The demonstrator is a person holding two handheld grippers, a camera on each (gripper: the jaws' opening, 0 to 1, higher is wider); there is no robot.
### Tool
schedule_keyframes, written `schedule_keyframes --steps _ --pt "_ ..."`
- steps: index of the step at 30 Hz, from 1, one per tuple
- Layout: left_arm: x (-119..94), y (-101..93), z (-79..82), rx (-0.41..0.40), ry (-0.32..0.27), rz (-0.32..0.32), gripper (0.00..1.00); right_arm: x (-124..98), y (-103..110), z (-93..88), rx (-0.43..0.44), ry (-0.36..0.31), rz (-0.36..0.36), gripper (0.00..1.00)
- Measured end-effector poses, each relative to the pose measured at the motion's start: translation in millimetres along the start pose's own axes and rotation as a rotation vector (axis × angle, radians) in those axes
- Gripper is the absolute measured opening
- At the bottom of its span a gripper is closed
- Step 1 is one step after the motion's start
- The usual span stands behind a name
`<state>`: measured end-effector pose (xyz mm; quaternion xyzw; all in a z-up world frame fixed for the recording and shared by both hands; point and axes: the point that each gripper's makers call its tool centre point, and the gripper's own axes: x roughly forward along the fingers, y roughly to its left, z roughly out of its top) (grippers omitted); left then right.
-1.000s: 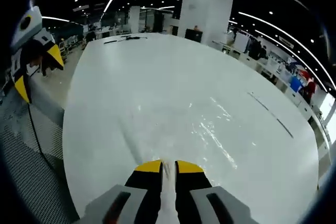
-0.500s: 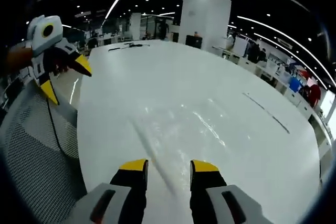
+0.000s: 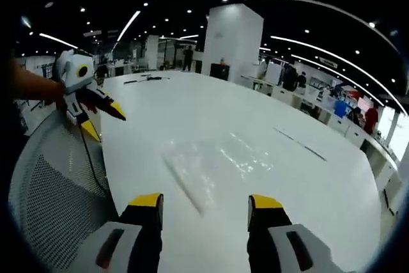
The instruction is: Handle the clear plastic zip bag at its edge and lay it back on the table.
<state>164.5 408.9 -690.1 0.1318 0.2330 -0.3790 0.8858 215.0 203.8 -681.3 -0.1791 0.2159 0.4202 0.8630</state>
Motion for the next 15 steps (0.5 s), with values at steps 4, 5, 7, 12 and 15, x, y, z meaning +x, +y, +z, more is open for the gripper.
schedule_keyframes --steps 4,5,7,12,15 --pt "3 -0.6 -2.9 0.006 0.001 0.008 0.48 -16 3 -8.4 -0.003 0.014 -0.021 0.64" --pt "3 -1.2 -3.4 0.005 0.000 0.009 0.49 -20 5 -11.4 0.003 0.013 -0.029 0.66" --pt "4 -2.0 -4.5 -0.001 -0.004 0.008 0.50 -26 7 -16.7 0.007 0.020 -0.045 0.70" --pt "6 -2.6 -6.2 -0.013 -0.007 -0.003 0.56 -37 15 -23.6 0.040 -0.011 -0.076 0.83" --pt "5 -2.5 -7.2 -0.007 -0.008 -0.005 0.59 -39 21 -29.4 0.068 -0.008 -0.086 0.88"
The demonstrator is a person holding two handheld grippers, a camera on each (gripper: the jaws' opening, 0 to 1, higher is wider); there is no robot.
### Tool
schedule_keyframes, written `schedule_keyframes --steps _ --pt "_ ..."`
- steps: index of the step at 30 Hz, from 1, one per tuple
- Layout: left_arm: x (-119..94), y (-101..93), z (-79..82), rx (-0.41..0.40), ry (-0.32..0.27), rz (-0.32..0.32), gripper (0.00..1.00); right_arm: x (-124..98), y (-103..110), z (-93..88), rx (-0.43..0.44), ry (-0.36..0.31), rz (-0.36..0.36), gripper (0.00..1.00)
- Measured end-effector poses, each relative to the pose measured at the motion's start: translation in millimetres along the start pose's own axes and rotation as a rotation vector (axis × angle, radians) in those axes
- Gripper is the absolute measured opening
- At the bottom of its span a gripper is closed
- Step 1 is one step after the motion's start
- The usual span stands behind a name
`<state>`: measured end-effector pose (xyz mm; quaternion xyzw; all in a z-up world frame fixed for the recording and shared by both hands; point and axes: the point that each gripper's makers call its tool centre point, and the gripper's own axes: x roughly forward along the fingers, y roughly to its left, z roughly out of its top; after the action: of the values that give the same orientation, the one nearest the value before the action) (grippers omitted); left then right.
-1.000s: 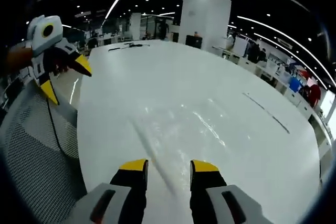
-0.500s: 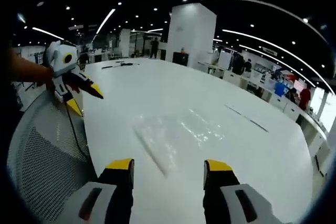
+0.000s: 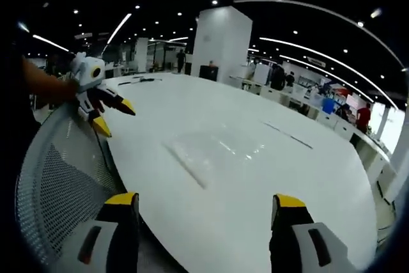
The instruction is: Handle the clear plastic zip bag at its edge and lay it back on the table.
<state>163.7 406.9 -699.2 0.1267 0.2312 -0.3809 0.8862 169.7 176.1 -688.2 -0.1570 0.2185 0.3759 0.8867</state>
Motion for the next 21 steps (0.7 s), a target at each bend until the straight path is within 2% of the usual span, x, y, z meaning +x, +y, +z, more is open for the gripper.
schedule_keyframes --steps 3,7,12,17,21 --pt "-3 -2.7 5.9 0.005 -0.019 0.000 0.62 -3 4 -0.3 0.023 -0.018 -0.010 0.91" --pt "-8 -1.1 3.4 -0.003 -0.035 0.014 0.69 -6 11 -1.6 0.050 -0.028 -0.028 0.94" --pt "-10 -2.1 0.4 -0.014 -0.056 0.015 0.82 -6 8 2.6 0.087 -0.069 -0.068 0.99" --pt "-8 4.1 -2.0 0.013 -0.052 0.048 0.99 -6 7 3.6 0.077 -0.087 -0.092 1.00" --pt "-10 7.0 -0.3 -0.001 -0.079 0.056 0.99 -6 4 6.3 0.076 -0.113 -0.107 1.00"
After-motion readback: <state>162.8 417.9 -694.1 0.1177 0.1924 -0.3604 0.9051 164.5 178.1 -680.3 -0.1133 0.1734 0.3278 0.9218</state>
